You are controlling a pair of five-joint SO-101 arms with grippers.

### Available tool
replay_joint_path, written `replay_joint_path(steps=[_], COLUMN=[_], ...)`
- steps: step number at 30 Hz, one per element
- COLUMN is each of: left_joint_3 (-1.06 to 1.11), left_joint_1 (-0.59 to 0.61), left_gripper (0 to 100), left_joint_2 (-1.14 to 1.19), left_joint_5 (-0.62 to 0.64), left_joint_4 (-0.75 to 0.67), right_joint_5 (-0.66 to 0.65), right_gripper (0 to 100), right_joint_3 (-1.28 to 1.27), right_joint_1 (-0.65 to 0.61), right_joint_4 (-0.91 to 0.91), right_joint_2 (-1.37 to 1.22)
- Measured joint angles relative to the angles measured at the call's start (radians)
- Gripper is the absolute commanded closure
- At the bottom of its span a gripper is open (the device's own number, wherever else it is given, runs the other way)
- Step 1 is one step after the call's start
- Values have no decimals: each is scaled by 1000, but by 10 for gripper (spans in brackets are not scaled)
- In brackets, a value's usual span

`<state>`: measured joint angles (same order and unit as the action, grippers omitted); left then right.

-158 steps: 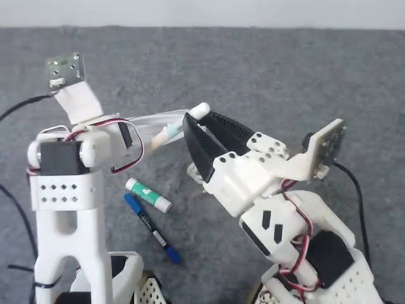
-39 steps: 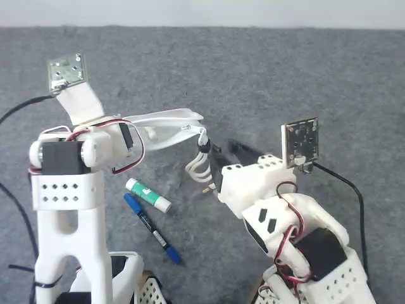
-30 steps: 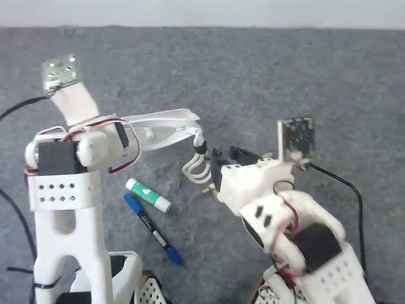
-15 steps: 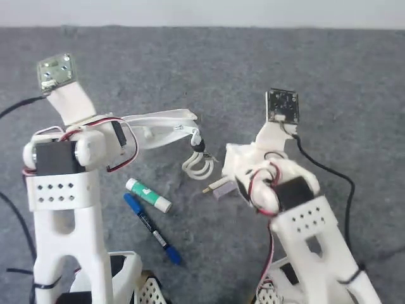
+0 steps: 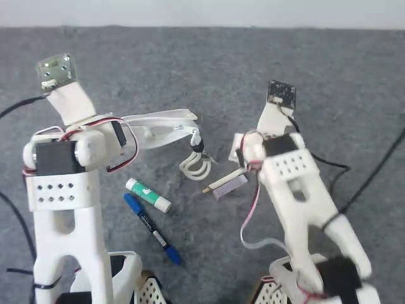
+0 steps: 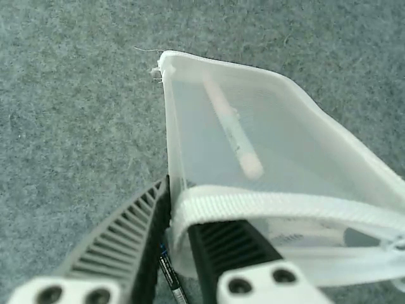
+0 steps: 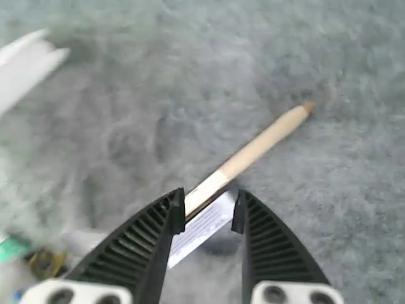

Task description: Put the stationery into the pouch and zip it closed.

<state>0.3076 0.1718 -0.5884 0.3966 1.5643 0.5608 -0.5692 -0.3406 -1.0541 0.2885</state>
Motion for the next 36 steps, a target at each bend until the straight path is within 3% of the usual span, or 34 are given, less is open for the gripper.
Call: replay_joint_path(steps=[19,33,36], left_joint_3=[0,0,0], left_joint_1=[0,0,0], left_gripper=[989,989,989], left_joint_2=[0,0,0], left_joint_5=[0,0,0], left_joint_4=[0,0,0], right_joint_5=[0,29,32], right_gripper=[875,877,931], right_joint_3=[376,520,529], right_joint_1=[144,153,155], right_joint_4=[-54,-72,-72], right_joint_2=[-605,-747,-755])
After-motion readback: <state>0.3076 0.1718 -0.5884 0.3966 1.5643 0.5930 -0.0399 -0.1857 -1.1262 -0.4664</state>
